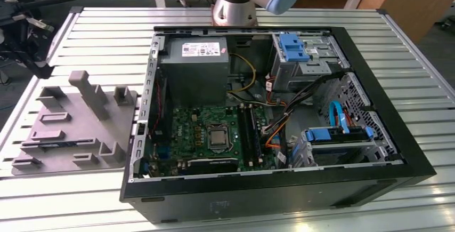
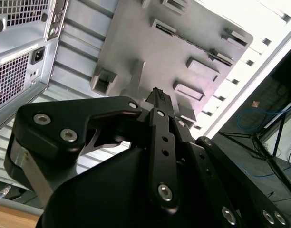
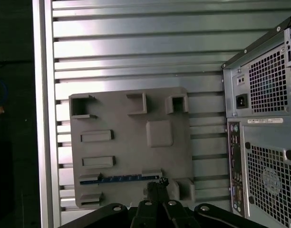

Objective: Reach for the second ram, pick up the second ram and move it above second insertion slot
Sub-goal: 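Reach for the second ram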

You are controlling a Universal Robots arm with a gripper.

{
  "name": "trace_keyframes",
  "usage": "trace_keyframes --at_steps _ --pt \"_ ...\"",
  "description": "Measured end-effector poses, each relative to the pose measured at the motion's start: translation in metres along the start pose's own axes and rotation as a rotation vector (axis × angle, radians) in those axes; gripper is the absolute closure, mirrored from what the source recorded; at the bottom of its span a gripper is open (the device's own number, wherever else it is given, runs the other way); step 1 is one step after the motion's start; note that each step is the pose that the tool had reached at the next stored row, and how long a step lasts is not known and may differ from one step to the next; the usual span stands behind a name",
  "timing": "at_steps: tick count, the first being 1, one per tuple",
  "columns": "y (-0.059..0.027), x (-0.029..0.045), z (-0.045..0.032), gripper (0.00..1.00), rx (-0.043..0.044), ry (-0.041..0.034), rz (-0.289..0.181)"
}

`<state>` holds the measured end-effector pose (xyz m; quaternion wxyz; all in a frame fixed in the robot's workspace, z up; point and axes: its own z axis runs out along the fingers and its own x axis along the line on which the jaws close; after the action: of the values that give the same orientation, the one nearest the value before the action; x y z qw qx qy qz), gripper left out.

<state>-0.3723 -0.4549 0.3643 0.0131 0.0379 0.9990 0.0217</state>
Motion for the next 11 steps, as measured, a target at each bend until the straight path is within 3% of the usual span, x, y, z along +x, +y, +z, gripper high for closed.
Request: trace_keyframes --at_steps 11 --pt "-0.0105 0.0051 0.009 0.89 0.0001 0.0 0.0"
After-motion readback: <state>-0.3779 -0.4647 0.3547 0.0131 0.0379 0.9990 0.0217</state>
